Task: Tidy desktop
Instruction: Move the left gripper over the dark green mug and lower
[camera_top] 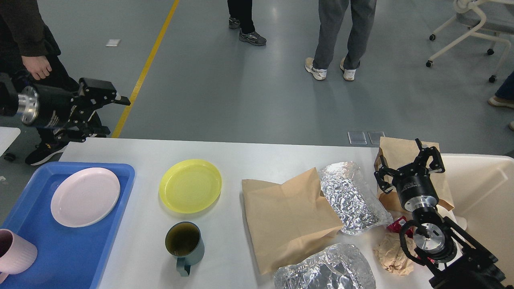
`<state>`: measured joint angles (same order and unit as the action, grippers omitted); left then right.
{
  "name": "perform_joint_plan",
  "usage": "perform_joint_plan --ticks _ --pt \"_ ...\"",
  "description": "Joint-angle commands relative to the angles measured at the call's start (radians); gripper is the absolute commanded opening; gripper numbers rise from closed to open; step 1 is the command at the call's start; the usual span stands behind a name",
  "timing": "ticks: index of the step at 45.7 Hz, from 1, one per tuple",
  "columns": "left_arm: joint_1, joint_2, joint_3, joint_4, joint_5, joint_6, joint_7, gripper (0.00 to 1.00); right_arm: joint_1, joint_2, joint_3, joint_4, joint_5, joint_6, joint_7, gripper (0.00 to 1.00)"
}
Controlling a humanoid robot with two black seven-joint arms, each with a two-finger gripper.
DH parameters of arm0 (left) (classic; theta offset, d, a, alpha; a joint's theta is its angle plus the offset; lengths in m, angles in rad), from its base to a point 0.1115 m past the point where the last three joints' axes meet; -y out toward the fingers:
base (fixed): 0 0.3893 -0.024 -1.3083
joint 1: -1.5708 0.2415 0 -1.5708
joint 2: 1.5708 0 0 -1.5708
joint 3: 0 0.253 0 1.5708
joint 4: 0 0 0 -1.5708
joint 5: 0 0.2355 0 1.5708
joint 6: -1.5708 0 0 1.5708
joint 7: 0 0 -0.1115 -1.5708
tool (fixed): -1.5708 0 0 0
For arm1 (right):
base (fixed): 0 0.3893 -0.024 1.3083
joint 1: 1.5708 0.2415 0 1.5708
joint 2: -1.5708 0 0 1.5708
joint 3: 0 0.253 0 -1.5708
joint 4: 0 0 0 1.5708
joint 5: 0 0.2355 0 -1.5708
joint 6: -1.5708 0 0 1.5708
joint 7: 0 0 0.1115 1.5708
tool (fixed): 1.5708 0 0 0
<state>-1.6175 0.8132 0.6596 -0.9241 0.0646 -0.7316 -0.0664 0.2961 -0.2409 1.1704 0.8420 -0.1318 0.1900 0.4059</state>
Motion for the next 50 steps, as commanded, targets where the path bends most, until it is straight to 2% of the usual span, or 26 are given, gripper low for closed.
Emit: perform_joint_plan --ticks 1,7,11,14,17,21,30,40,50 --pt "-0.261 -0.132 0.260 -0.042 0.006 -0.006 0.002 0.97 0.000 0.000 0.000 0.000 0.000 -0.001 0.001 1.00" --pt "-0.439 -0.285 0.400 -0.076 0.000 -0.038 0.000 0.97 0.000 0.000 0.000 0.000 0.000 0.000 0.001 1.00" --pt "-0.548 -0.360 0.465 -0.117 0.000 -0.150 0.007 0.97 0.000 0.000 0.000 0.000 0.000 0.000 0.001 1.00" --pt "-0.675 -0.455 0.534 -0.192 -0.015 -0.228 -0.009 0.97 0.000 0.000 0.000 0.000 0.000 -0.001 0.001 1.00" --pt "-0.772 -0.534 0.589 -0.309 -0.046 -0.228 -0.029 0.97 0.000 0.000 0.000 0.000 0.000 -0.001 0.001 1.00" --pt "-0.855 -0.614 0.670 -0.430 -0.152 -0.218 -0.029 0.97 0.000 0.000 0.000 0.000 0.000 -0.001 0.001 1.00" --pt "-1.048 -0.836 0.828 -0.637 -0.334 -0.130 -0.038 0.97 0.000 0.000 0.000 0.000 0.000 0.000 0.001 1.00" --pt "-1.157 -0.844 0.879 -0.748 -0.408 -0.137 -0.058 0.97 0.000 0.000 0.000 0.000 0.000 -0.001 0.001 1.00" --pt "-1.122 -0.809 0.945 -0.760 -0.408 -0.120 -0.055 0.97 0.000 0.000 0.000 0.000 0.000 -0.001 0.001 1.00"
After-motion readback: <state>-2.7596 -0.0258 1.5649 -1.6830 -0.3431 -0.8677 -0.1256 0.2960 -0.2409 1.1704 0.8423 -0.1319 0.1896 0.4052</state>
